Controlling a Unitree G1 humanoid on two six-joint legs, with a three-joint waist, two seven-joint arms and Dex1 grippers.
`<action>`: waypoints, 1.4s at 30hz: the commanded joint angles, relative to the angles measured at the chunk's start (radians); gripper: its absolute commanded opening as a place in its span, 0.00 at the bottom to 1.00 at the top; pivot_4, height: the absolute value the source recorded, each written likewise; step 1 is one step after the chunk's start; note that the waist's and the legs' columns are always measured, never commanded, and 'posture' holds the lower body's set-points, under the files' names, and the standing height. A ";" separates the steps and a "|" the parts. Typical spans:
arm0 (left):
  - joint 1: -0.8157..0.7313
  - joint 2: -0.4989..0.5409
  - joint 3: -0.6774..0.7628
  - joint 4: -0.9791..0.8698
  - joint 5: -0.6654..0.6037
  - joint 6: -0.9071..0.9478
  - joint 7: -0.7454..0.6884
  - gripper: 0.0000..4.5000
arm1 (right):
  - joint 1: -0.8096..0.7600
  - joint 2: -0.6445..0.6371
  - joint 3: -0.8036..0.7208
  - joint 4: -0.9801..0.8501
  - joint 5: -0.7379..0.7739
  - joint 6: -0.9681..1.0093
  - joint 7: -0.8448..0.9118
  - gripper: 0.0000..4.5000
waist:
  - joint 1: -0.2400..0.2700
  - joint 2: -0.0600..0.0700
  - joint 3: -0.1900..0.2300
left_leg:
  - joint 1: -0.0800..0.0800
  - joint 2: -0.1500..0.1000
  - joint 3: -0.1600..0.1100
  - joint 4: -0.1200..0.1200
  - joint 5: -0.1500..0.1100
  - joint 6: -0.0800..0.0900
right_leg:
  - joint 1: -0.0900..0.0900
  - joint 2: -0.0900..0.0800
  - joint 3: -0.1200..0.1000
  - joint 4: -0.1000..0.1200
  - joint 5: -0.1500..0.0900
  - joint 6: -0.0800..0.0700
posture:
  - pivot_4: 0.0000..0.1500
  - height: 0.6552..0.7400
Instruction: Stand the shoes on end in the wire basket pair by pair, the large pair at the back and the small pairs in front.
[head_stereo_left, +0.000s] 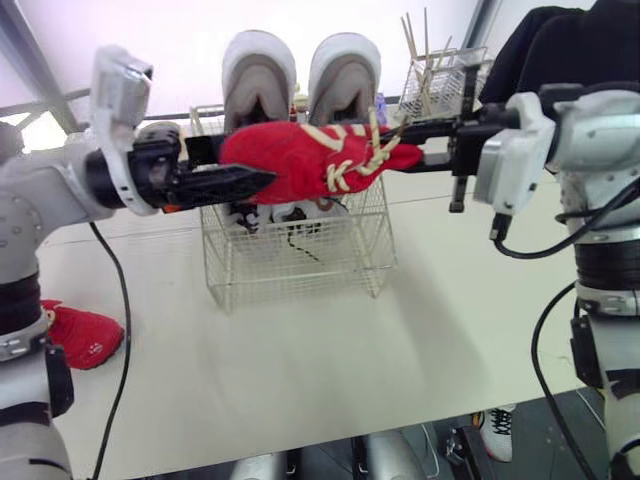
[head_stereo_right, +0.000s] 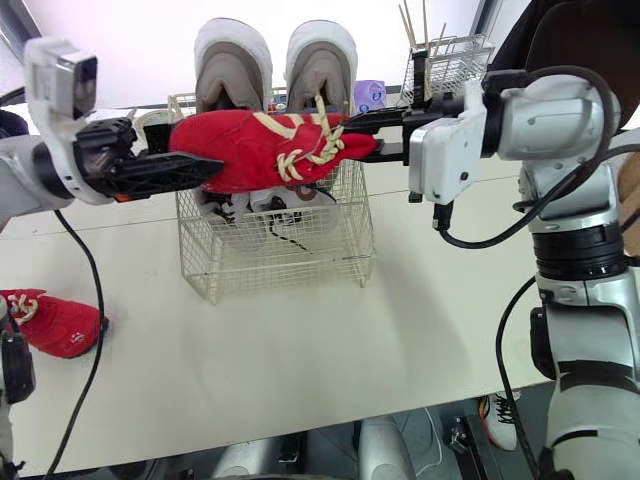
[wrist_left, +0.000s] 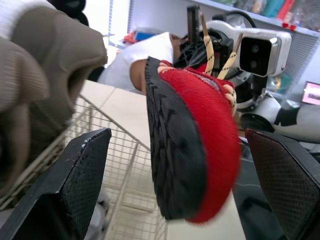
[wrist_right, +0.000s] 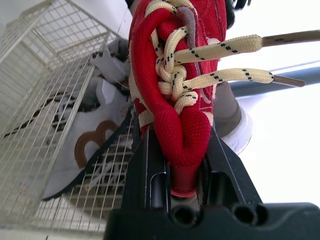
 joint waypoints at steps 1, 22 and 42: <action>-0.007 -0.003 0.002 -0.027 0.025 -0.009 -0.007 0.94 | -0.037 0.005 -0.018 -0.009 0.010 -0.015 -0.017 0.03 | 0.000 0.000 0.000 | 0.000 0.000 0.000 0.000 0.000 0.000 | 0.000 0.000 0.000 0.000 0.000 0.000 | 1.00 1.00; 0.108 -0.161 0.192 -0.101 -0.172 0.006 0.258 0.05 | 0.126 -0.213 -0.303 -0.174 0.686 1.183 -0.120 0.88 | 0.013 0.000 0.000 | -0.001 0.000 -0.001 0.000 -0.004 0.006 | 0.000 -0.002 0.000 -0.001 0.000 -0.001 | 1.00 1.00; 0.105 -0.397 0.135 -0.180 -0.285 -0.147 0.528 0.05 | 0.211 0.450 -0.358 -0.326 1.249 1.315 -0.839 1.00 | 0.023 0.000 -0.001 | -0.002 -0.001 -0.001 0.001 -0.002 0.004 | -0.001 0.000 0.000 0.001 0.001 -0.001 | 1.00 1.00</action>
